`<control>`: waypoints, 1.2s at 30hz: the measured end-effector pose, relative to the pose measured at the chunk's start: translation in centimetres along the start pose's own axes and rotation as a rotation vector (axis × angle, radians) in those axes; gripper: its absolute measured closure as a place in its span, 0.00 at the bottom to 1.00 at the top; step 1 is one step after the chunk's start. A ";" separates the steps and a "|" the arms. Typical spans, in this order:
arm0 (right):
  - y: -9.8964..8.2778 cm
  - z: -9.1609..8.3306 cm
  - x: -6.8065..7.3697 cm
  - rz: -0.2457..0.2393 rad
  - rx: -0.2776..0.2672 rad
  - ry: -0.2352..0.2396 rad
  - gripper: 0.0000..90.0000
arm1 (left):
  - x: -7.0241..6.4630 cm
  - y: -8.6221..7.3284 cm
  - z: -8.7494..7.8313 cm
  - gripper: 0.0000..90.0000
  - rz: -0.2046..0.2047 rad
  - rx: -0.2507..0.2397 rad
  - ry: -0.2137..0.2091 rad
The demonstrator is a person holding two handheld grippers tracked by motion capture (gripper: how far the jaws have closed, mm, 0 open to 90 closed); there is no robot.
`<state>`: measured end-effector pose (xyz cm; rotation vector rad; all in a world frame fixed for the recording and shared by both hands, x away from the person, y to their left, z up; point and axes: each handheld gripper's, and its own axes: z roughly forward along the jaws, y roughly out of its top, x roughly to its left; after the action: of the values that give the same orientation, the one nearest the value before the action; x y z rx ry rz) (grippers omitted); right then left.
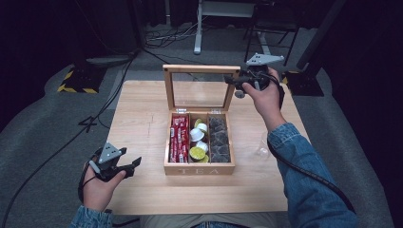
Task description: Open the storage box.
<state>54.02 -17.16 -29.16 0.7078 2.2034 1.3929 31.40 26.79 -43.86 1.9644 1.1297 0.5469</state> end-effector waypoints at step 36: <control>-3.2 5.0 -2.0 0.134 0.092 -0.104 0.35 | 0.2 0.5 1.5 0.36 0.008 0.017 -0.020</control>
<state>58.05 -16.14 -33.90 0.9542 2.1844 1.2928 32.81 26.20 -44.36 1.9855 1.1174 0.5220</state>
